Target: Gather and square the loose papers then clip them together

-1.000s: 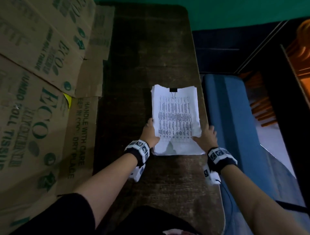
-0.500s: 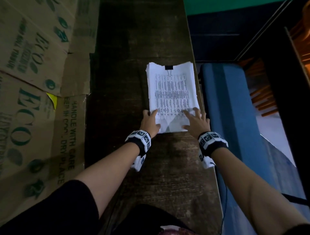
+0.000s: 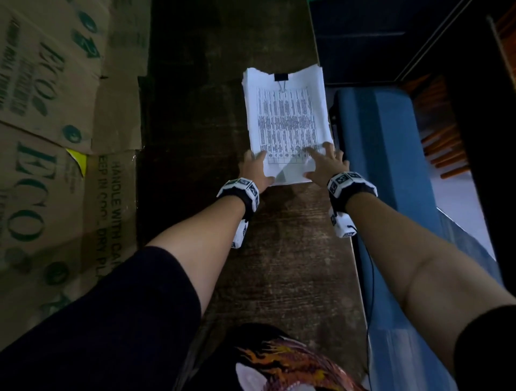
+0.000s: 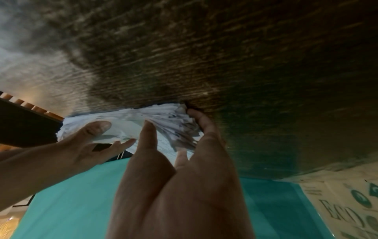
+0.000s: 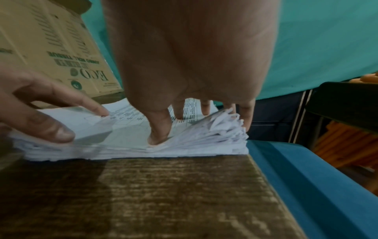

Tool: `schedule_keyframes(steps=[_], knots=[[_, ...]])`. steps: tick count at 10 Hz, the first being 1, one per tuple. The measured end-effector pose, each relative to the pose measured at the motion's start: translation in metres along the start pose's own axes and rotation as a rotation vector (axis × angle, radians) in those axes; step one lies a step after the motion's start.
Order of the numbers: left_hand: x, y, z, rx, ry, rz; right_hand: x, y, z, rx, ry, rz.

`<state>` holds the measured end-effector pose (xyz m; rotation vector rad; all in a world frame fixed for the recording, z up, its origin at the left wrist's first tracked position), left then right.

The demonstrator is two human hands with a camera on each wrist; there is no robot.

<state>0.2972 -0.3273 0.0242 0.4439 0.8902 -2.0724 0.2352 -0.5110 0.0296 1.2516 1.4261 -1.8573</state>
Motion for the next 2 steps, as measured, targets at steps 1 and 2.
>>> schedule_keyframes(steps=[1,2], knots=[[0.0002,-0.0028,0.0039,-0.024,0.018,0.003,-0.0035,-0.0021,-0.0004,-0.002,0.011,-0.027],[-0.0065,-0.0119,0.0124,-0.039,0.008,-0.024,-0.0074,-0.0092,0.0,-0.009,0.03,-0.04]])
Point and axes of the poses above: each hand's wrist, its own y-axis towards the middle knuckle, its own x-axis out of the palm, z = x × y, the point moved 5 cm from there along y, towards the middle knuckle, and after that the axes turned 12 degrees about -y, right-handed, at the moved point
